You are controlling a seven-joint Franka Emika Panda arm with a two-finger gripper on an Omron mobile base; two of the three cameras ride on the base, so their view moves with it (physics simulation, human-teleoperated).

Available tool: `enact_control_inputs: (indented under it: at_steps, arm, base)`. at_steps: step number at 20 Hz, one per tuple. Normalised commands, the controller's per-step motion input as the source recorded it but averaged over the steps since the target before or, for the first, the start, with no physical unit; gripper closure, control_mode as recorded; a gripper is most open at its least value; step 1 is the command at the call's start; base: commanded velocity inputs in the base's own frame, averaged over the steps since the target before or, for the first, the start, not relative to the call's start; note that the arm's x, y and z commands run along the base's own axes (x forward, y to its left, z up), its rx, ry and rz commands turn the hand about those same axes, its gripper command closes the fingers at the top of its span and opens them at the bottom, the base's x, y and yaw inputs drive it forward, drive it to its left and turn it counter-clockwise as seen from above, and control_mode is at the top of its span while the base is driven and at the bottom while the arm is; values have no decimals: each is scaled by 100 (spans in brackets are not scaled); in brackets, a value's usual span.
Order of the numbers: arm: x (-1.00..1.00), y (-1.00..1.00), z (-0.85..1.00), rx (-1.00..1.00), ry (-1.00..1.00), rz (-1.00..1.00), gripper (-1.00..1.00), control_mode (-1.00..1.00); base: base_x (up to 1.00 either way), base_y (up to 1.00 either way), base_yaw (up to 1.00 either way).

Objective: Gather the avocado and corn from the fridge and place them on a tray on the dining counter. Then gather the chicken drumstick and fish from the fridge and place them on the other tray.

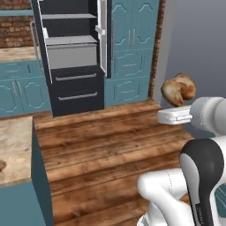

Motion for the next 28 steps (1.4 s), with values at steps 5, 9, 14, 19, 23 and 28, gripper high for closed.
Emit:
enact_control_inputs:
  at_steps: [5, 9, 14, 19, 23, 28]
  arm:
    - [0, 0, 0, 0, 0, 0, 100, 100]
    - [0, 0, 0, 0, 0, 0, 100, 100]
    - [0, 0, 0, 0, 0, 0, 100, 100]
    - [0, 0, 0, 0, 0, 0, 100, 100]
    - [0, 0, 0, 0, 0, 0, 100, 100]
    - [0, 0, 0, 0, 0, 0, 100, 100]
  base:
    - [-100, 34, -7]
    - [-100, 45, -7]
    - [-76, 96, -14]
    - [-59, 100, -13]
    - [-33, 100, -14]
    - [-1, 100, -17]
